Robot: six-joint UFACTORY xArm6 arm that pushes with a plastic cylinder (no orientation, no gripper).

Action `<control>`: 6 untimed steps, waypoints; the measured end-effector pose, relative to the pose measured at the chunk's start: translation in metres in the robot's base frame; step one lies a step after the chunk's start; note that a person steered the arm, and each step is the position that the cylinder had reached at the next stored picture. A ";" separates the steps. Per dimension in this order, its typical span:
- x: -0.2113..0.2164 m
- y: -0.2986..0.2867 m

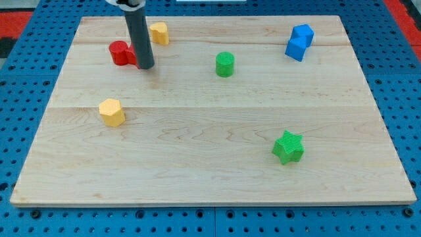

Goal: Point at the yellow heart

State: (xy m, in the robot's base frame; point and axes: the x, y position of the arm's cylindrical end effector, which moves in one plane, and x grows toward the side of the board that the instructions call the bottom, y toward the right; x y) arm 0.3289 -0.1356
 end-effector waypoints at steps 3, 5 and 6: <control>-0.010 0.023; -0.082 0.107; -0.123 0.076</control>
